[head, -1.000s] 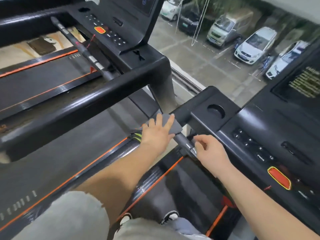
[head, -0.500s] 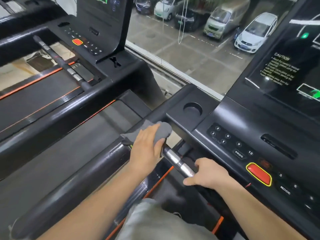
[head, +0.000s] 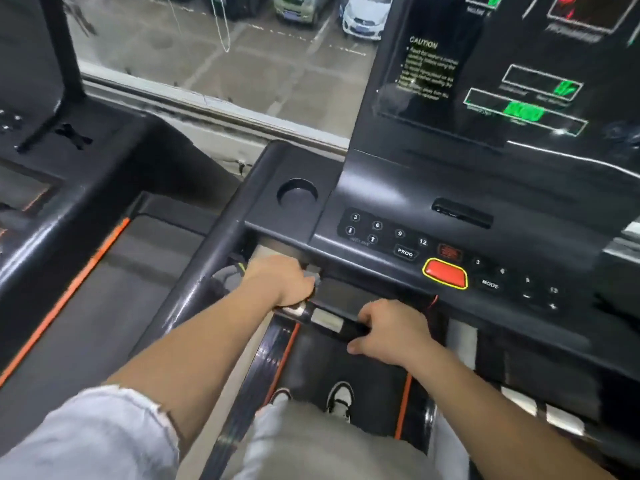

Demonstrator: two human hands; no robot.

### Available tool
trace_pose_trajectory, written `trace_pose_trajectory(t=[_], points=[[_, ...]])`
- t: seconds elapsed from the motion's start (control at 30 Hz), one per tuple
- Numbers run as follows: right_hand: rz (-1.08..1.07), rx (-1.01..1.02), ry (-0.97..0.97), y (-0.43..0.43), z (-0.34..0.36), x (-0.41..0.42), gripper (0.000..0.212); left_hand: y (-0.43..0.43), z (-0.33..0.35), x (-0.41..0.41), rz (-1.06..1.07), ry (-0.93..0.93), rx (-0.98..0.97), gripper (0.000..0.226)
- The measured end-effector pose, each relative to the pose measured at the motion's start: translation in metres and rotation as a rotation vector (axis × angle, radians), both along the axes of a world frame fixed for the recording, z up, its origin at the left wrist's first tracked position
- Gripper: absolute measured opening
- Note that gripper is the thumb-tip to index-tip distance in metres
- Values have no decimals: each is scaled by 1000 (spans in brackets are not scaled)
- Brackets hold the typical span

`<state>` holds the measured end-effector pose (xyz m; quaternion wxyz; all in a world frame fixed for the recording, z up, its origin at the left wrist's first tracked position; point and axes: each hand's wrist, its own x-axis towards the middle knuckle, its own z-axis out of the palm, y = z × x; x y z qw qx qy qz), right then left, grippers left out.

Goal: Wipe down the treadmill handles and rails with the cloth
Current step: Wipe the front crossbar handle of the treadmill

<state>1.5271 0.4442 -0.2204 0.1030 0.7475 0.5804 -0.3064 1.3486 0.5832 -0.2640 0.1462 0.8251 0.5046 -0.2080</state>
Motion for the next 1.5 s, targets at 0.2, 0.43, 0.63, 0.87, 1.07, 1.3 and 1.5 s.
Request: trace_pose_trajectory(t=[0.2, 0.43, 0.63, 0.87, 1.07, 1.3, 1.5], points=[[-101, 89, -57, -11, -4, -10, 37, -66, -5, -12, -156, -324, 265, 40], [-188, 72, -77, -13, -3, -18, 34, -77, -24, -45, -443, -490, 244, 48], [-207, 63, -105, -14, 5, -23, 44, -2, 11, 13, -48, -105, -223, 60], [-302, 112, -109, -21, 1, -26, 45, -76, -23, -42, -306, -526, 324, 37], [-278, 86, -131, -18, -1, -27, 47, -60, -41, -54, -496, -588, 377, 43], [-266, 105, -141, -22, -2, -33, 45, -1, -5, 9, -54, -167, -195, 59], [-245, 135, -147, -28, -8, -37, 34, -73, -30, -53, -336, -585, 324, 44]])
